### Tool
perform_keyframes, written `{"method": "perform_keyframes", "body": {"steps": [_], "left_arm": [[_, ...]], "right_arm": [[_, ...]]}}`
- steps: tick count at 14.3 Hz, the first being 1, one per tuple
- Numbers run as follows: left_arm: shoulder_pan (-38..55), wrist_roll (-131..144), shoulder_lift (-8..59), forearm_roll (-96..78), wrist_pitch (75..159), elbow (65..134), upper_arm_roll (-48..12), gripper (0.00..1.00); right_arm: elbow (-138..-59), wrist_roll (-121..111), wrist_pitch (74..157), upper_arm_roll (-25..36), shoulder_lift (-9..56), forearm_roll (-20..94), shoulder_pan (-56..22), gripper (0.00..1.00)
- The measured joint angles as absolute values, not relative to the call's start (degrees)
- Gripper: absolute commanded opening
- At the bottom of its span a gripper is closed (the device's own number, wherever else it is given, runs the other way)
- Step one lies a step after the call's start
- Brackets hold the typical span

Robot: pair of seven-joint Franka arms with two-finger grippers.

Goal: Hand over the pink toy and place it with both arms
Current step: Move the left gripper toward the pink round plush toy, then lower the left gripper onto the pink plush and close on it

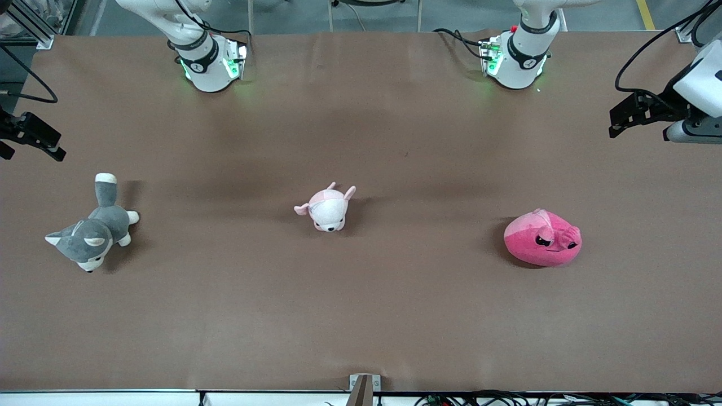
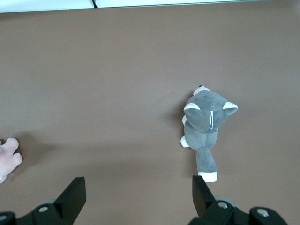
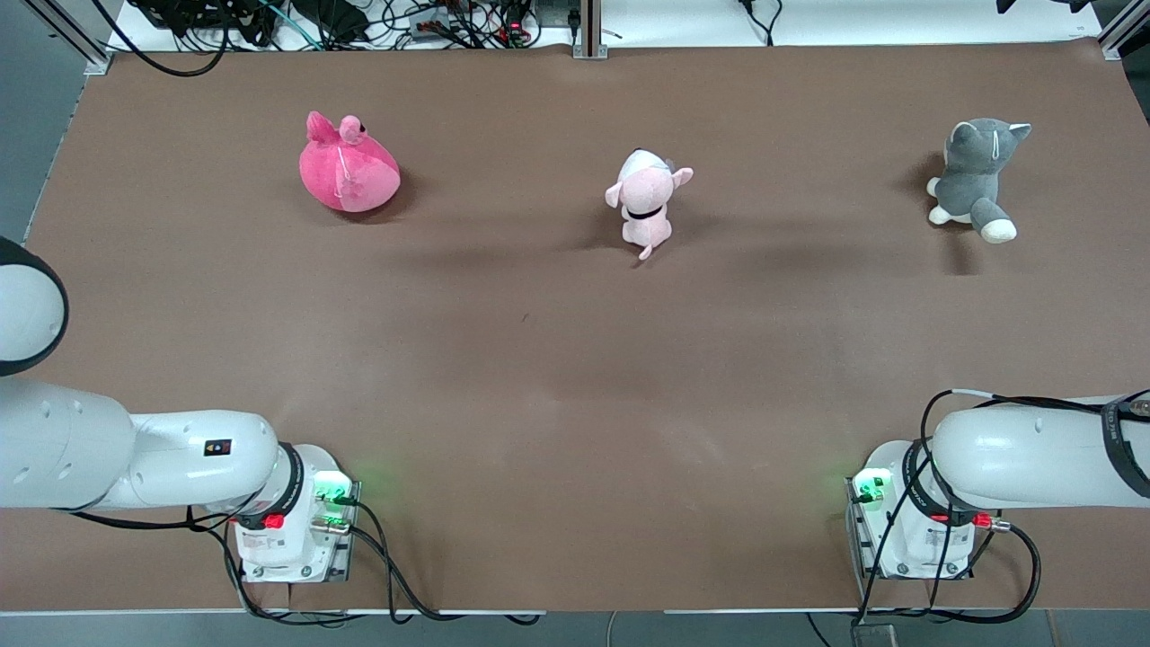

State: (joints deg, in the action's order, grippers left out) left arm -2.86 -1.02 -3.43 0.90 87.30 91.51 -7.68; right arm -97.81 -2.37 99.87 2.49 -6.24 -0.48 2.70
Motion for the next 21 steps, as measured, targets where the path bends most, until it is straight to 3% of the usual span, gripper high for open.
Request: {"method": "perform_keyframes", "body": {"steps": [6, 13, 21], "left_arm": [[-3.1, -1.0, -2.0, 0.9, 87.3, 89.1, -7.6, 1.0], [-6.7, -0.9, 10.6, 0.7, 92.8, 85.1, -7.6, 0.99], [-5.7, 7.0, 20.9, -0.6, 105.8, 89.0, -8.7, 0.8]], "right_arm": [[-97.8, -2.4, 99.9, 2.5, -6.2, -0.5, 2.7, 1.0], [-97.8, -2.3, 99.7, 2.6, -6.2, -0.5, 2.7, 1.0], [-96.9, -2.3, 99.7, 2.5, -6.0, -0.5, 2.8, 1.0]]}}
